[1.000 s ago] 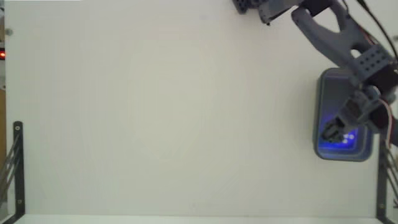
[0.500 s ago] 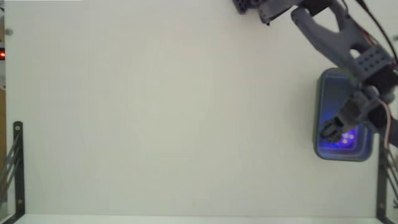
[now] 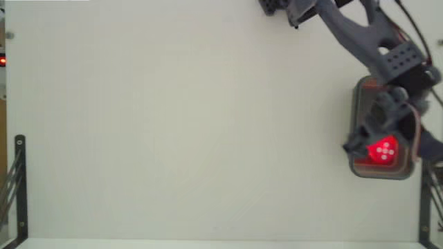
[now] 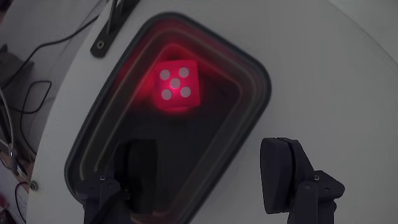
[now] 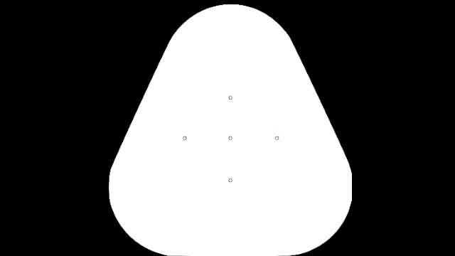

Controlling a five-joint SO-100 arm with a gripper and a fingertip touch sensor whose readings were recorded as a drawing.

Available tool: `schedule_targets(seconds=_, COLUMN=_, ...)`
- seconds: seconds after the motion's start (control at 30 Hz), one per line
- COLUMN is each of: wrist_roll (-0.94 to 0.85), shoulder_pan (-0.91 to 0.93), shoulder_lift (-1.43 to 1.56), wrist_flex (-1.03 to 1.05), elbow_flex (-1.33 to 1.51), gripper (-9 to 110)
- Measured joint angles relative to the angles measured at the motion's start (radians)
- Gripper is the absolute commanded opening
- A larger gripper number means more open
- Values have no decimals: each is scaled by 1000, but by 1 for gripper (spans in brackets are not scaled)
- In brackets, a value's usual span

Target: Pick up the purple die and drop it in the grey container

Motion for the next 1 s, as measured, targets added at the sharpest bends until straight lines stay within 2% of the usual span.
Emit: schedule_targets(seconds=1.0, wrist_roll=0, shoulder_pan=319, shoulder_lift=433, wrist_flex=-2, elbow_flex=416, gripper=110)
